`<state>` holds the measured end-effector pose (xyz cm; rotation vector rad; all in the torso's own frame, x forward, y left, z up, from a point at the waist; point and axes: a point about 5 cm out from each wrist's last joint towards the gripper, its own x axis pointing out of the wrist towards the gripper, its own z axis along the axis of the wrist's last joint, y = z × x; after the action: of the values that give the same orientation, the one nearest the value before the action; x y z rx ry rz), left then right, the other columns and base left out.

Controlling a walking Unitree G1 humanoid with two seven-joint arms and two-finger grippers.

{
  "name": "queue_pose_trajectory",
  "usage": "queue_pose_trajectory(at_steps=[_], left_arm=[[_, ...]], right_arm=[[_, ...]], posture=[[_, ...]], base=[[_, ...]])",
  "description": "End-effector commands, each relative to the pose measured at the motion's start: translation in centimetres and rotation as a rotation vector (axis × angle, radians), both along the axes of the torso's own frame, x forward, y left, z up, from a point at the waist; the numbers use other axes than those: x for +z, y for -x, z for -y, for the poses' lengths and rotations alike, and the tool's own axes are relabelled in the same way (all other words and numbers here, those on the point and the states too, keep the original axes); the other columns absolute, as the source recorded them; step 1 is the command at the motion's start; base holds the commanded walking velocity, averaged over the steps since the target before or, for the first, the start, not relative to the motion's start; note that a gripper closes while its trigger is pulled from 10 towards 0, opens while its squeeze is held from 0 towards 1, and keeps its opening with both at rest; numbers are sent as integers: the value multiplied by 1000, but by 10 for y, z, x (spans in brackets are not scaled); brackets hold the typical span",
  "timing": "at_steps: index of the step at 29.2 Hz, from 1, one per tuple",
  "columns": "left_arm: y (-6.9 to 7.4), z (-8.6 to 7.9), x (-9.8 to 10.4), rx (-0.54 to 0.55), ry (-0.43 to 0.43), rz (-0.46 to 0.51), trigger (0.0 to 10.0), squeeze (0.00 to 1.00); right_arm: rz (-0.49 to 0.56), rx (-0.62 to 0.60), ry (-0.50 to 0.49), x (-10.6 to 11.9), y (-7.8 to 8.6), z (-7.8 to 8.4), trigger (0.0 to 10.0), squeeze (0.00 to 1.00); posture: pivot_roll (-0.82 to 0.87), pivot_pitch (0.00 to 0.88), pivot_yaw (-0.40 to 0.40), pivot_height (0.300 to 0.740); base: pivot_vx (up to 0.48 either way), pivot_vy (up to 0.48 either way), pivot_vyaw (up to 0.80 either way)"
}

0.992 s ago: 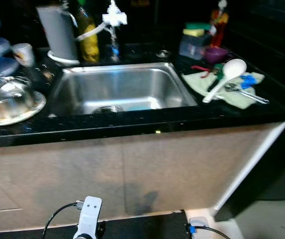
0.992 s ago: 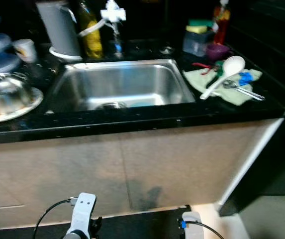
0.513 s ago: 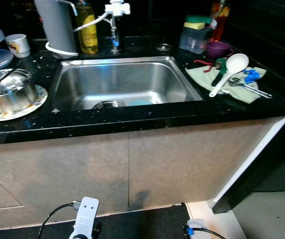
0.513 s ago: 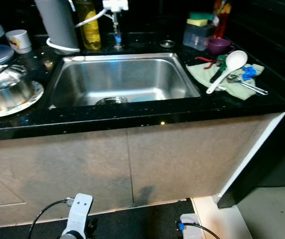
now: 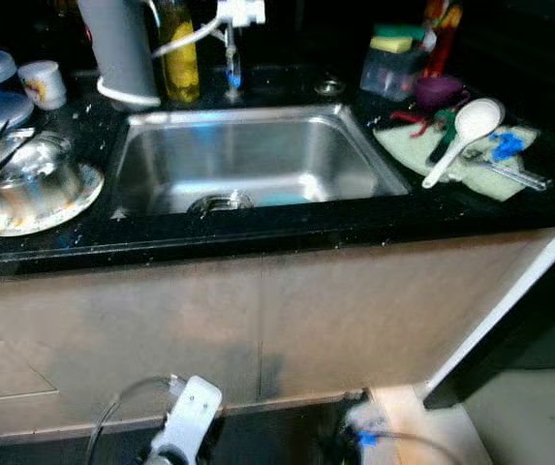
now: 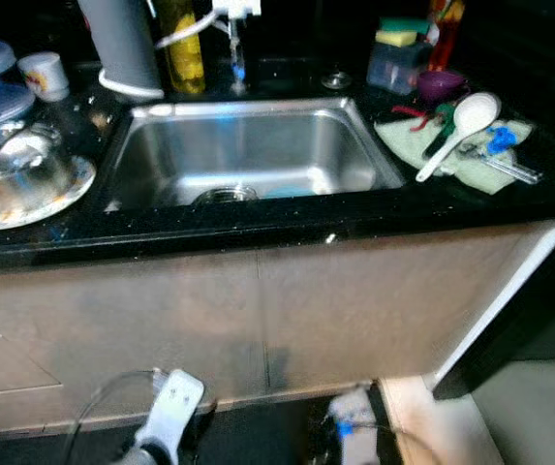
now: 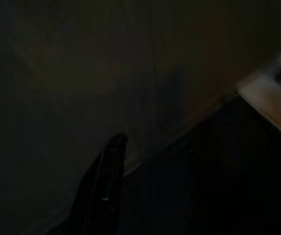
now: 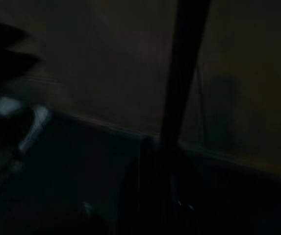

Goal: Kitchen organization

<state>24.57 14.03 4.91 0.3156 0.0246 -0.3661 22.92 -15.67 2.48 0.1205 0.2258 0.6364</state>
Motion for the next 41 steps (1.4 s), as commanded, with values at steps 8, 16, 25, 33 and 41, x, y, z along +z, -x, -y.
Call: queue_pose_trajectory(at_steps=[8,16,25,33,41], left_arm=[[-25,-15,85,86,93,248,10000,0],[-49,-22,160,121,176,335,10000,0],[-78,-23,196,144,158,301,10000,0],[-87,-19,207,174,189,273,10000,0],[-95,-22,213,205,210,233,10000,0]], right_arm=[[193,306,-69,92,-10,-11,10000,0],[393,163,-301,190,-51,-2,10000,0],[623,-352,-415,259,-96,22,10000,0],[755,-394,-436,283,-93,11,10000,0],[819,-446,-402,284,-99,-3,10000,0]], posture=[[-47,148,-1,740],[-38,143,-7,740],[-45,127,2,740],[-43,121,-2,740],[-42,121,-1,740]], base=[[0,0,0],[0,0,0],[0,0,0],[0,0,0],[0,0,0]])
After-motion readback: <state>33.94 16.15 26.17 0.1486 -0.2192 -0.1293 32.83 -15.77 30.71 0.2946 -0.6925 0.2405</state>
